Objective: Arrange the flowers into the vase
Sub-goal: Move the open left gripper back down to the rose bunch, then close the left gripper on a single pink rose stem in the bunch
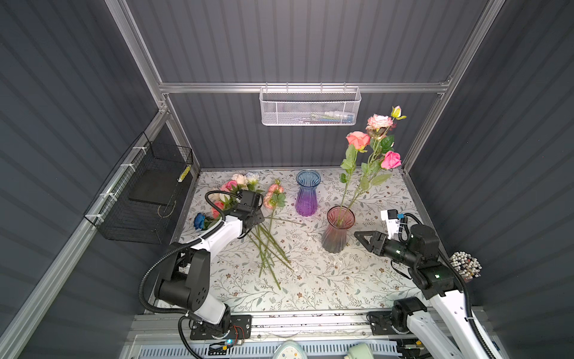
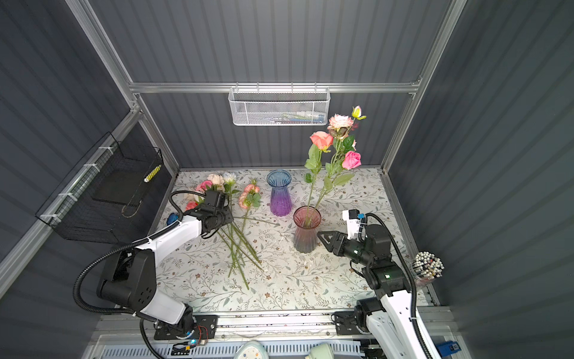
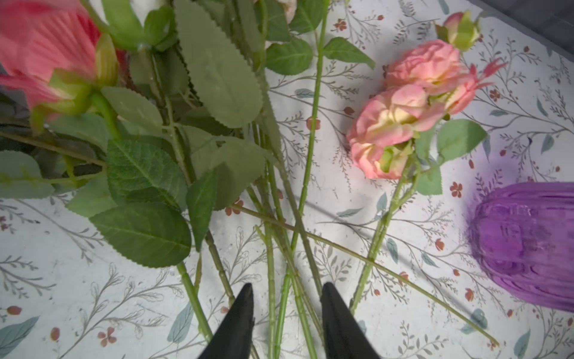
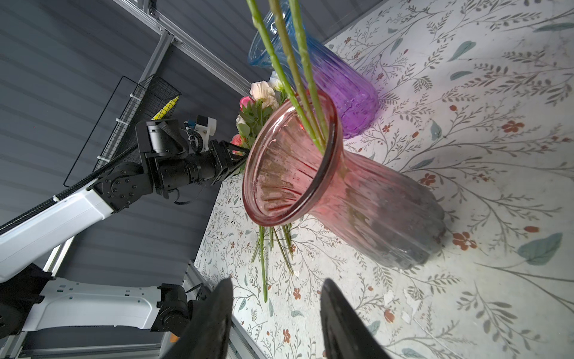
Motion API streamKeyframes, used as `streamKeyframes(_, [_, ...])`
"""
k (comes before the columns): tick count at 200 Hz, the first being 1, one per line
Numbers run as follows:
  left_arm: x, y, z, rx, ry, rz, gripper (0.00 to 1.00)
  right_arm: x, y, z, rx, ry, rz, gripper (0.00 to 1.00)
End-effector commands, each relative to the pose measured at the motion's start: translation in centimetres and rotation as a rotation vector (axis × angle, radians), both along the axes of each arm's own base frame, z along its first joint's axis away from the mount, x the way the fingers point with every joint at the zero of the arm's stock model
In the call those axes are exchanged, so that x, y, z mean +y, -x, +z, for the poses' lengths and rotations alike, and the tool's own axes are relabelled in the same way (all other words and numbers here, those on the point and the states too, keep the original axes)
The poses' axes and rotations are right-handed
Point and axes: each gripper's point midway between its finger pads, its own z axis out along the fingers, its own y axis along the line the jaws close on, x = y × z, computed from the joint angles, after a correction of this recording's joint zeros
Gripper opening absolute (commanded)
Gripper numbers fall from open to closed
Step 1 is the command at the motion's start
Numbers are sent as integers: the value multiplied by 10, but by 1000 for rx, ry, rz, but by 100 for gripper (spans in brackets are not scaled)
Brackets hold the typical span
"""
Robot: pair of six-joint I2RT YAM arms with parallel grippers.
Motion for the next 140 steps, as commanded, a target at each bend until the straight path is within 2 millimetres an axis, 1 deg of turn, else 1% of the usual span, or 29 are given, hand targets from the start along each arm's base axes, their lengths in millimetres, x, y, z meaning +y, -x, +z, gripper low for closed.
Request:
streamKeyframes(1, [-15,-6,-3,13,95,-6,38,8,4,12,-51,10,57,50])
streamKeyframes(25, [-13,-10,-16,44,95,-3,36,11,4,11,-50,23,64,51])
streamKeyframes(49, [-21,-18,-17,-3,147,-32,32,10,4,7,-44,30,59,51])
streamKeyframes(62, [-27,-21,-15,-14,159,-64,28,11,4,6,-37,28,61,51])
streamKeyframes(77, [-28,-23,-15,-25,159,-71,20,11,4,5,-35,29,63,51])
streamKeyframes(88, [-27,-23,-15,-23,151,-76,16,11,4,5,-37,32,60,51])
streamKeyframes(120, [-26,-21,-17,-8,142,-76,17,11,3,5,-40,35,58,51])
streamKeyframes(129, [-24,-20,-18,-4,135,-73,20,10,3,5,-41,38,57,51])
streamKeyframes(140, [-21,-18,-18,8,125,-62,27,10,3,6,-42,41,54,51])
